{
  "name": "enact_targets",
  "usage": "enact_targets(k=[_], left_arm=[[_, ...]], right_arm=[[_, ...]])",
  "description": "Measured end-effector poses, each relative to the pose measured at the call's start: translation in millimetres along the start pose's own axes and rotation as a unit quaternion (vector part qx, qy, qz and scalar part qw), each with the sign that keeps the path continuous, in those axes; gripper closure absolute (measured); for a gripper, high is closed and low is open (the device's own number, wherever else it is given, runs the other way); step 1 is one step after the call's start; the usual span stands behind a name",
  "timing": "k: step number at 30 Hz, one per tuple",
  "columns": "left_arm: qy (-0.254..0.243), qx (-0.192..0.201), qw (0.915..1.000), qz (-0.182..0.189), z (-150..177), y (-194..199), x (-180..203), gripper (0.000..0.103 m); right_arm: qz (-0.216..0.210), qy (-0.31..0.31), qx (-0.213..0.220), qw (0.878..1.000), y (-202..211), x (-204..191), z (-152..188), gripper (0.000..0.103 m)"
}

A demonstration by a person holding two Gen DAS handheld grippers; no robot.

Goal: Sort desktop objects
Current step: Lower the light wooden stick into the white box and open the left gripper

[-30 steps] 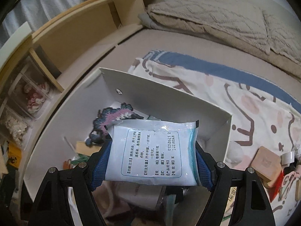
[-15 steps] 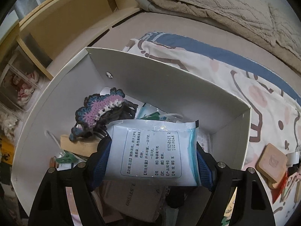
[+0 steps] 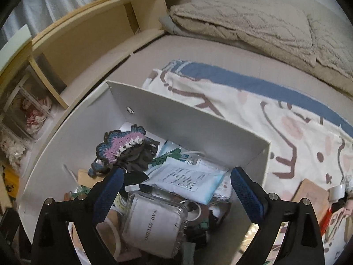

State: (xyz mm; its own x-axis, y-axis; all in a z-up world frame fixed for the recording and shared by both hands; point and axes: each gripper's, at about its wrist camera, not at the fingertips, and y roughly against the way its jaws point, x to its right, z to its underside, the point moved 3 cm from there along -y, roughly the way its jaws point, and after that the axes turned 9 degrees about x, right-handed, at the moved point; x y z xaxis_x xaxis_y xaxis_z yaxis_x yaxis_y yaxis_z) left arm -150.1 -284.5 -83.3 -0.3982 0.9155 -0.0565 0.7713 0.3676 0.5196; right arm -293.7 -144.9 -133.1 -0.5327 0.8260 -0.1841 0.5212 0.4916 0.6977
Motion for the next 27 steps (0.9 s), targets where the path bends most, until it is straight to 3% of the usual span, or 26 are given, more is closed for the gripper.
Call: enact_targets(k=[13, 27], left_arm=[[0.034, -0.013, 0.9993, 0.003, -10.0, -16.0, 13.4, 0.003], [0.057, -0.067, 0.9960, 0.013, -11.8, -60.3, 64.4, 0.003]], right_arm=[[-0.032, 0.034, 0.081, 0.996, 52.5, 20.7, -7.2, 0.000], [0.002, 0.012, 0.092, 0.996, 89.4, 81.1, -1.8, 0.000]])
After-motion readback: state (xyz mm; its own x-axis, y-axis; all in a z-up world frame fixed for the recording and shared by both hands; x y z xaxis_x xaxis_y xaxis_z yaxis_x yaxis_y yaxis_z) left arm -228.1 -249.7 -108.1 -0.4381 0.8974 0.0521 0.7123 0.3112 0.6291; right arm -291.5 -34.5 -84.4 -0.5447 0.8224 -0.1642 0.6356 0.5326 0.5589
